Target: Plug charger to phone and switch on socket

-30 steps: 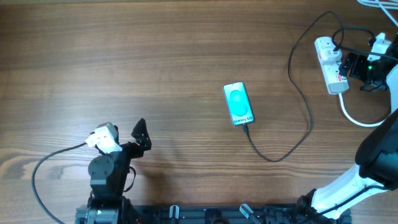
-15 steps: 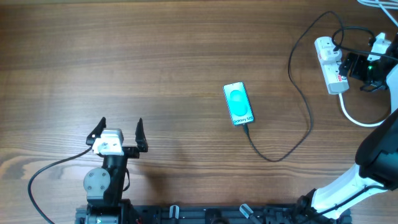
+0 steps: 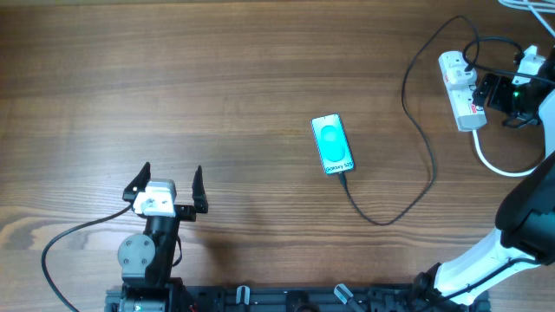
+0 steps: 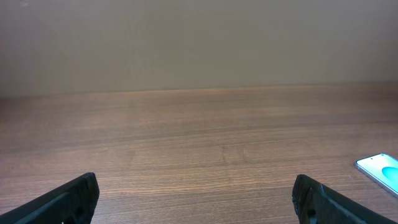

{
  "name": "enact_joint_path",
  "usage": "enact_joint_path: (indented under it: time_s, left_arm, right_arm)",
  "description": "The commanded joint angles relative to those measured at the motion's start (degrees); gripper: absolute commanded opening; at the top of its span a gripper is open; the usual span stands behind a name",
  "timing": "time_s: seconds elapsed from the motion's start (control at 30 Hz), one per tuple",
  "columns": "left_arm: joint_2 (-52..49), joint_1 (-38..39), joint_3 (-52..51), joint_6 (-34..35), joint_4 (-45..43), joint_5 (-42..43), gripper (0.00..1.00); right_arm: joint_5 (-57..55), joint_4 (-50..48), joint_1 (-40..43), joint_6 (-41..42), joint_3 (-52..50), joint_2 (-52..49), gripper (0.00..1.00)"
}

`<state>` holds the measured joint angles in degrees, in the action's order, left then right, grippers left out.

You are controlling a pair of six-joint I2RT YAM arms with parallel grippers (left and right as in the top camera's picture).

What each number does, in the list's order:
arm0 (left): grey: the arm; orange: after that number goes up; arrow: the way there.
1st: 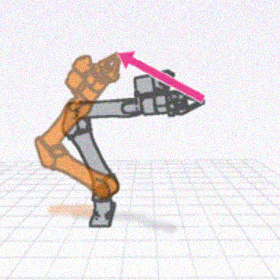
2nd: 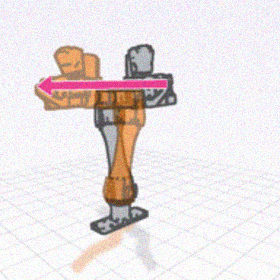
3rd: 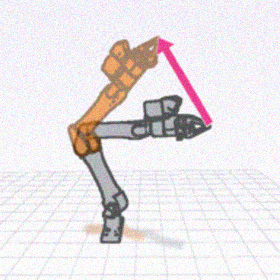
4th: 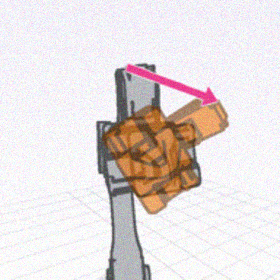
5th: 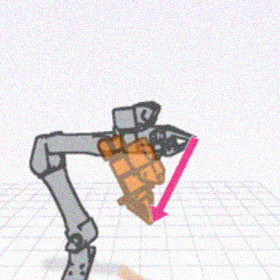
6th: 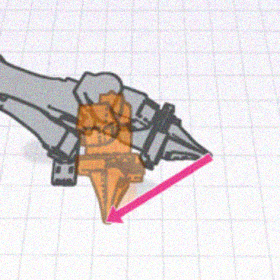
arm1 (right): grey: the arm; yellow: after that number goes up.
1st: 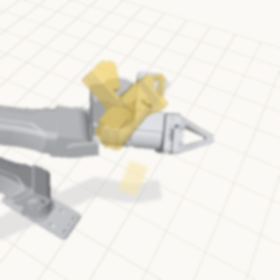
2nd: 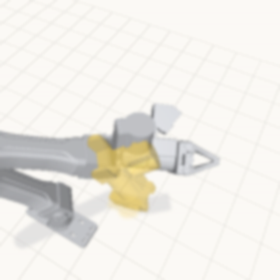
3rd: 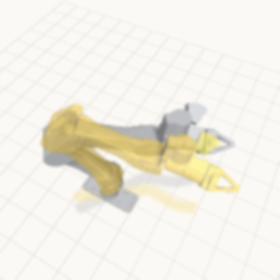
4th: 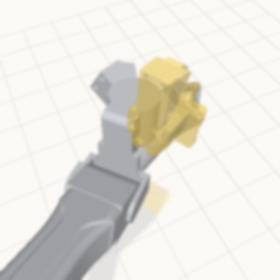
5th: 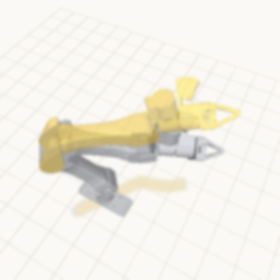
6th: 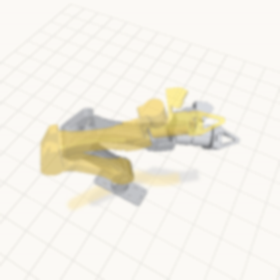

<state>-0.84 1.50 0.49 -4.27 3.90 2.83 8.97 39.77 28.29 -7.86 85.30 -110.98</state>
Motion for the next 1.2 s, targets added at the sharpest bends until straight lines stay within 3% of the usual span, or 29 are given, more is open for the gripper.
enact_joint_path:
  time_s: [0.0, 0.83, 1.17]
  left_arm:
    - [0.57, 0.26, -0.17, -1.09, 0.48, -0.79, 1.0]
    - [0.57, 0.26, -0.17, -1.09, 0.46, -0.79, 1.0]
    - [0.57, 0.26, -0.17, -1.09, 0.46, -0.79, 1.0]
  right_arm:
    - [0.11, -0.13, 0.07, -1.03, -0.24, -0.17, 1.0]
    - [0.11, -0.11, 0.09, -1.03, -0.26, 0.07, 1.0]
    - [0.11, -0.11, 0.07, -1.03, -0.26, 16.2, 1.0]
